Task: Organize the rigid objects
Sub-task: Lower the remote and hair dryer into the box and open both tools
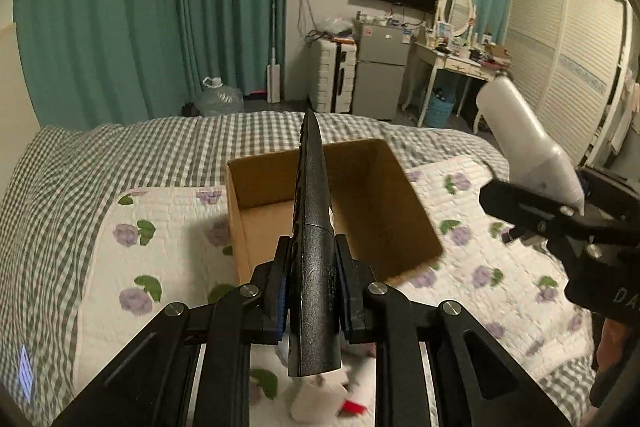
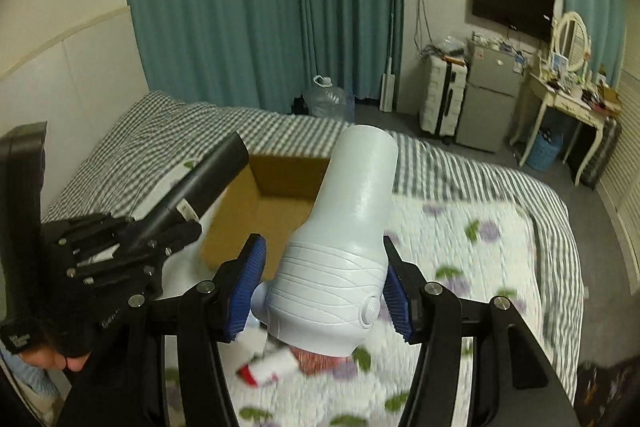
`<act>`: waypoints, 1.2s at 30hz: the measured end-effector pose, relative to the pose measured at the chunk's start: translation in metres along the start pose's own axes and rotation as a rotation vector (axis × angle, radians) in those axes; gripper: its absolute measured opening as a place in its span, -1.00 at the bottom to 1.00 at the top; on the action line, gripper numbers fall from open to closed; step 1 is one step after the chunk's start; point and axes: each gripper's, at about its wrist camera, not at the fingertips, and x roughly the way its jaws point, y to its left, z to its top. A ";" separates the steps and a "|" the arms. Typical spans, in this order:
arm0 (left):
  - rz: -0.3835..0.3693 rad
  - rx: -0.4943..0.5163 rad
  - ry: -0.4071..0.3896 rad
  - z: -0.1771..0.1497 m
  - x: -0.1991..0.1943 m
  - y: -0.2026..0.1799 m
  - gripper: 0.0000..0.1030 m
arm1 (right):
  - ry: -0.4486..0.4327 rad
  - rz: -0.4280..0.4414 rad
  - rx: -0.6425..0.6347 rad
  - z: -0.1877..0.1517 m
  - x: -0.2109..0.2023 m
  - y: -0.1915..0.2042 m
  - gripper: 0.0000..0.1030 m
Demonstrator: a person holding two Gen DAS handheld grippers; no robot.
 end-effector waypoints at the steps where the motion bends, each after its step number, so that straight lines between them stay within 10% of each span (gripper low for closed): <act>1: 0.008 0.006 0.008 0.001 0.008 0.002 -0.63 | 0.000 0.003 -0.007 0.006 0.008 0.001 0.08; 17: -0.016 0.087 0.111 0.004 0.128 0.006 -0.55 | 0.092 0.028 0.043 -0.015 0.160 -0.035 0.08; 20: 0.004 0.109 0.124 -0.003 0.128 0.003 -0.42 | 0.051 0.001 0.061 -0.014 0.157 -0.037 0.14; 23: 0.009 0.090 0.126 -0.008 0.115 0.006 -0.09 | 0.022 -0.040 0.111 -0.009 0.144 -0.041 0.65; 36: -0.013 -0.020 0.054 -0.034 0.020 0.024 0.09 | -0.048 -0.150 0.046 -0.038 0.035 -0.020 0.87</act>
